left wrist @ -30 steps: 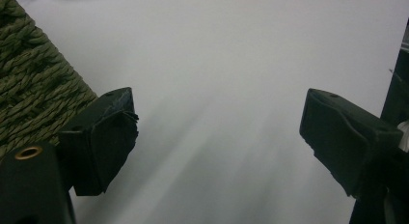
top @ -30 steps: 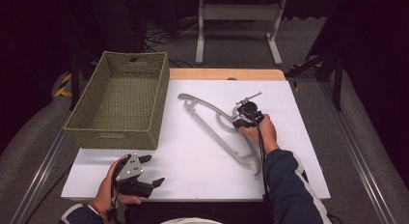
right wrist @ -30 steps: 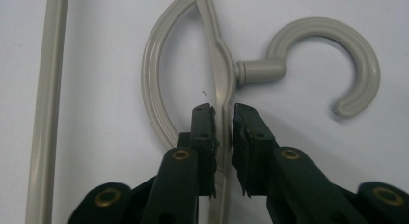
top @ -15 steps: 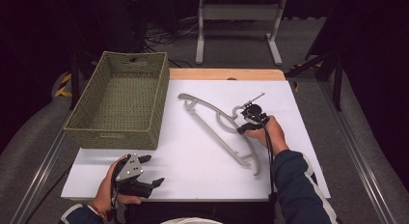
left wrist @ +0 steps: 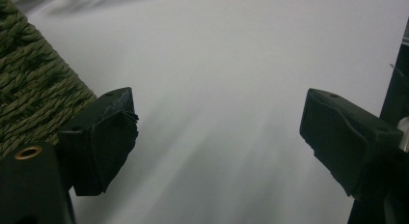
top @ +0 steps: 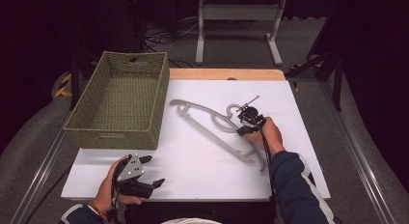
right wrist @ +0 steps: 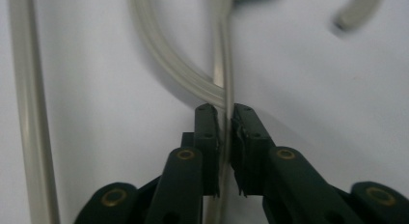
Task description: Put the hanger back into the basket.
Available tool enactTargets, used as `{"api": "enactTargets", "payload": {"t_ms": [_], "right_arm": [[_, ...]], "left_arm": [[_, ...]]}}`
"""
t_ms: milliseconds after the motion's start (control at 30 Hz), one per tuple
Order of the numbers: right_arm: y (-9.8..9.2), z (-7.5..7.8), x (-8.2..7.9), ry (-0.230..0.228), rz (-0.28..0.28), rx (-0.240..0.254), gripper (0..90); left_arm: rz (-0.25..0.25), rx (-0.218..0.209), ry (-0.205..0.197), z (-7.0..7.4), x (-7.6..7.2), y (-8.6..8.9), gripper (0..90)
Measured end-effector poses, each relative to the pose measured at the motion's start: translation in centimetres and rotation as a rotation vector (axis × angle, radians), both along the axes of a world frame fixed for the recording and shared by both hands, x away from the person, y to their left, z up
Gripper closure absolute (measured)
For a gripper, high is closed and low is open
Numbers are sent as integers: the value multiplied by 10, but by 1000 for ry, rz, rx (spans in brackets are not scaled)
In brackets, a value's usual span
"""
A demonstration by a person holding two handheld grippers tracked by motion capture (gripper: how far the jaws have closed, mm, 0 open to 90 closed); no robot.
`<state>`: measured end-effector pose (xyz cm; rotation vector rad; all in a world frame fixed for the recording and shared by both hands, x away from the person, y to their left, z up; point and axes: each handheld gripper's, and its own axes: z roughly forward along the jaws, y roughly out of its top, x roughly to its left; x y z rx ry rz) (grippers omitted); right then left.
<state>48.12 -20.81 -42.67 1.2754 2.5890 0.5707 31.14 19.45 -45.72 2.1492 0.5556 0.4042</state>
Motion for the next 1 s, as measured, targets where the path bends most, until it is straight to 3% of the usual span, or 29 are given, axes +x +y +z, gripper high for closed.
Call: {"api": "enactTargets", "payload": {"t_ms": [133, 267, 400, 633, 767, 1000], "right_arm": [[0, -1, -3, -38, 3, 5, 825], [4, 0, -5, -113, 6, 5, 825], [1, 11, -10, -196, -7, 34, 826], [-12, 32, -20, -289, -21, 103, 826], [-15, 40, -21, -310, -15, 123, 826], [-7, 52, -26, -340, 37, 113, 826]], "left_arm": [[2, -1, 3, 0, 1, 0, 137], [6, -5, -4, 0, 1, 1, 137], [6, -6, -4, 1, 1, 1, 137], [7, -7, -18, 3, 1, 1, 137], [21, -8, -36, 6, 1, 3, 137], [30, -14, -68, 15, 2, 4, 139]]}}
